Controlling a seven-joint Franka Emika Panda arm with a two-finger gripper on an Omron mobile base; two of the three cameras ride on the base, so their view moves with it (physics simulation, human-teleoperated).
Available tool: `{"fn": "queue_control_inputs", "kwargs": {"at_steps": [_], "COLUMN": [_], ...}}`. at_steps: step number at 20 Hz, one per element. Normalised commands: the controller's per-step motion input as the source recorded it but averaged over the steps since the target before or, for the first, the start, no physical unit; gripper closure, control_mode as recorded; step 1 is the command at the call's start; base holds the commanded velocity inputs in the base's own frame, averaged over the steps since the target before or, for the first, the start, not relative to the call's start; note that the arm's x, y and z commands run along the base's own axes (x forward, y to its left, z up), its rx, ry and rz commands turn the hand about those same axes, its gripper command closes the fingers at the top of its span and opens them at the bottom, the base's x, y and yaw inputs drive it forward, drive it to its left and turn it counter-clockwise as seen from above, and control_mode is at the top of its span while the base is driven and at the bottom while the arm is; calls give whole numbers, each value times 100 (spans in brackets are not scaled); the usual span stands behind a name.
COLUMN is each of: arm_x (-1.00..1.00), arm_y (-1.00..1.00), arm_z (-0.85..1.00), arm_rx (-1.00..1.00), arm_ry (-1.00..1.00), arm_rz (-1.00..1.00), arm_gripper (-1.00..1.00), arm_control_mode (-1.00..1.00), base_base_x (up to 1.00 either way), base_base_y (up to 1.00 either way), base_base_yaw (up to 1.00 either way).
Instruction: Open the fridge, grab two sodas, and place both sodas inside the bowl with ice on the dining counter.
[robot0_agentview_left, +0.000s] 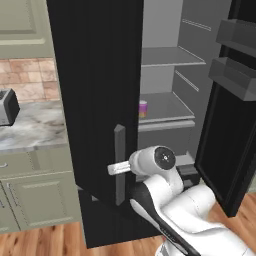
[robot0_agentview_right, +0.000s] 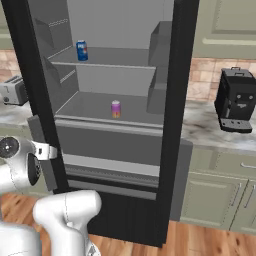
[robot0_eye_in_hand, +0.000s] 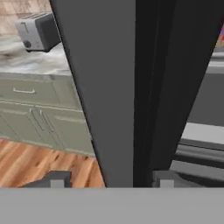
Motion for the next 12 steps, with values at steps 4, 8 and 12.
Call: {"fn": "queue_control_inputs", "kwargs": {"at_steps": [4,8,12], "arm_x": [-72,-41,-10], "arm_y": [-80,-93,-87], "arm_z": [32,39,28], "arm_rx": [27,30,29], "arm_ry": [14,20,20], "arm_rz": [-14,-11,-7], "arm_gripper": [-100,-100,-100], "arm_control_mode": [-100,-100,-100], "base_base_x": [0,0,0], "base_base_y": [0,0,0], "base_base_yaw": [0,0,0]}}
